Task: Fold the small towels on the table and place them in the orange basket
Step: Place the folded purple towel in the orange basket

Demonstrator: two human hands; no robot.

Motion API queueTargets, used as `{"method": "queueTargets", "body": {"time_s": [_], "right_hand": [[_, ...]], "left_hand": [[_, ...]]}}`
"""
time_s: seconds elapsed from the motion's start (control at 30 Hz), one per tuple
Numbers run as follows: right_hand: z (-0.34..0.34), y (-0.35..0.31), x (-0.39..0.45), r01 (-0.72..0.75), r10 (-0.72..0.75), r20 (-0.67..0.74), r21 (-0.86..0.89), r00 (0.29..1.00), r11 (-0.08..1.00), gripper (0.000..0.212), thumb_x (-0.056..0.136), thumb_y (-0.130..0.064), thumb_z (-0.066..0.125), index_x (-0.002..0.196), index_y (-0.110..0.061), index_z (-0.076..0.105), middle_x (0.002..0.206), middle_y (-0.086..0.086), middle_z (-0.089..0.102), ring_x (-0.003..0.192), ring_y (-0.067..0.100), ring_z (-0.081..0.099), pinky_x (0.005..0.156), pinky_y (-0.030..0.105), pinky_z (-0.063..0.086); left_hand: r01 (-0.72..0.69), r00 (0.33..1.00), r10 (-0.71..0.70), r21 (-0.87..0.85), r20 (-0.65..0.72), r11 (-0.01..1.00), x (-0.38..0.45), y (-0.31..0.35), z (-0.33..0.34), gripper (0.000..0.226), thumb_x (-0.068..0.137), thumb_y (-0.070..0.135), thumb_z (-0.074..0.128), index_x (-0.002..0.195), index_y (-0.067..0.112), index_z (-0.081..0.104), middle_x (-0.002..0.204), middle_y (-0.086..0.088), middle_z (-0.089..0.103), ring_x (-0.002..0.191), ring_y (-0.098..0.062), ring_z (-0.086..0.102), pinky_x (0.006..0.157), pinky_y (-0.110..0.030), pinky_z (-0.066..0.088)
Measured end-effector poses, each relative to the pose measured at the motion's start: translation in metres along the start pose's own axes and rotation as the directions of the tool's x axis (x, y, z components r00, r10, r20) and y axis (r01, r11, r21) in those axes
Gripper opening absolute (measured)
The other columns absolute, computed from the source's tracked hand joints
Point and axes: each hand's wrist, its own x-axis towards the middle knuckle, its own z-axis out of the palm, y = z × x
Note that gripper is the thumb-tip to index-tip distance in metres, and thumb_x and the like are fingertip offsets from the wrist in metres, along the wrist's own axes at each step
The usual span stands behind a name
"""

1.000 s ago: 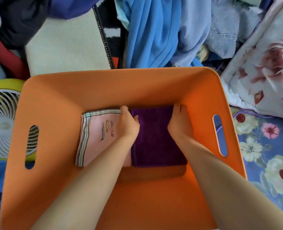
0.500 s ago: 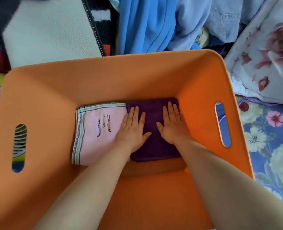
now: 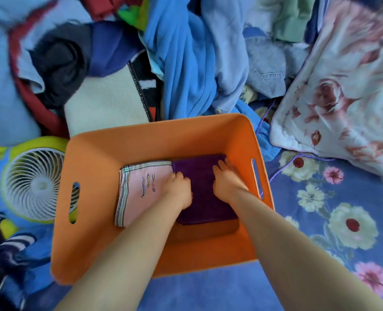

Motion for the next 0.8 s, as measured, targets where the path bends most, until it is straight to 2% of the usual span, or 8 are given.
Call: {"method": "queueTargets", "body": {"time_s": [0.1,0.2,0.3,0.4,0.47,0.6,0.67,0.8], "right_hand": [[-0.040,-0.008,-0.032,0.072,-0.069,-0.138,0.023,0.988,0.997,0.040,0.092,-0.008,0.037,0.130,-0.002,0.043,0.146,0.012,0.033,0.144,0.026,0.009,0.116,0.037,0.017],[-0.086,-0.017,-0.081,0.147,-0.148,-0.235,-0.022,0.961,0.989,0.031,0.090,-0.006,0.037,0.115,0.001,0.054,0.132,0.018,0.047,0.138,0.031,0.024,0.113,0.036,0.023],[-0.124,-0.021,-0.136,0.210,-0.218,-0.357,-0.062,0.908,0.976,0.016,0.089,-0.006,0.039,0.093,-0.002,0.054,0.114,0.019,0.054,0.118,0.031,0.042,0.090,0.035,0.037],[-0.147,-0.022,-0.193,0.239,-0.253,-0.452,-0.089,0.855,0.967,0.025,0.089,-0.006,0.039,0.105,0.001,0.056,0.112,0.018,0.056,0.108,0.033,0.047,0.074,0.034,0.036],[-0.156,-0.022,-0.233,0.260,-0.266,-0.500,-0.084,0.824,0.962,0.028,0.089,-0.004,0.038,0.109,0.000,0.057,0.111,0.018,0.057,0.106,0.033,0.049,0.070,0.030,0.032],[-0.168,-0.014,-0.319,0.221,-0.219,-0.560,-0.066,0.799,0.973,0.033,0.089,-0.005,0.038,0.117,0.000,0.056,0.119,0.018,0.056,0.111,0.035,0.049,0.079,0.034,0.041],[-0.169,-0.008,-0.366,0.187,-0.190,-0.582,-0.066,0.791,0.980,0.035,0.090,-0.006,0.038,0.120,-0.002,0.054,0.121,0.017,0.055,0.112,0.034,0.049,0.084,0.036,0.043],[-0.167,0.009,-0.468,0.073,-0.110,-0.666,-0.084,0.738,0.994,0.037,0.090,-0.007,0.038,0.126,-0.005,0.050,0.125,0.016,0.054,0.112,0.033,0.051,0.085,0.034,0.045]], "left_hand": [[0.043,0.997,-0.044,-0.008,-0.065,0.999,-0.038,0.004,-0.033,0.038,0.096,0.022,0.042,0.131,0.008,0.045,0.135,-0.011,0.044,0.128,-0.026,0.040,0.098,-0.037,0.039],[0.093,0.981,-0.095,-0.021,-0.171,0.995,-0.090,0.007,-0.070,0.035,0.095,0.018,0.042,0.128,0.007,0.050,0.132,-0.012,0.048,0.124,-0.028,0.045,0.095,-0.039,0.042],[0.111,0.955,-0.121,-0.054,-0.270,0.992,-0.145,0.011,-0.099,0.032,0.094,0.015,0.045,0.124,0.008,0.053,0.129,-0.012,0.050,0.122,-0.030,0.047,0.093,-0.038,0.044],[0.121,0.926,-0.138,-0.069,-0.353,0.990,-0.203,0.017,-0.121,0.030,0.094,0.013,0.044,0.122,0.009,0.055,0.125,-0.011,0.051,0.118,-0.029,0.049,0.084,-0.034,0.042],[0.122,0.907,-0.142,-0.074,-0.396,0.990,-0.244,0.022,-0.131,0.030,0.094,0.011,0.043,0.120,0.009,0.057,0.124,-0.010,0.052,0.116,-0.028,0.050,0.079,-0.032,0.040],[0.114,0.876,-0.119,-0.040,-0.468,0.993,-0.326,0.044,-0.145,0.032,0.095,0.013,0.042,0.124,0.009,0.054,0.129,-0.010,0.050,0.120,-0.028,0.048,0.090,-0.033,0.043],[0.089,0.856,-0.079,-0.005,-0.511,0.996,-0.365,0.060,-0.149,0.033,0.096,0.015,0.041,0.127,0.010,0.052,0.131,-0.009,0.049,0.123,-0.027,0.045,0.093,-0.034,0.042],[0.011,0.816,0.038,0.083,-0.576,0.997,-0.443,0.098,-0.151,0.035,0.096,0.013,0.039,0.129,0.011,0.050,0.134,-0.010,0.046,0.125,-0.028,0.044,0.097,-0.036,0.040]]}}
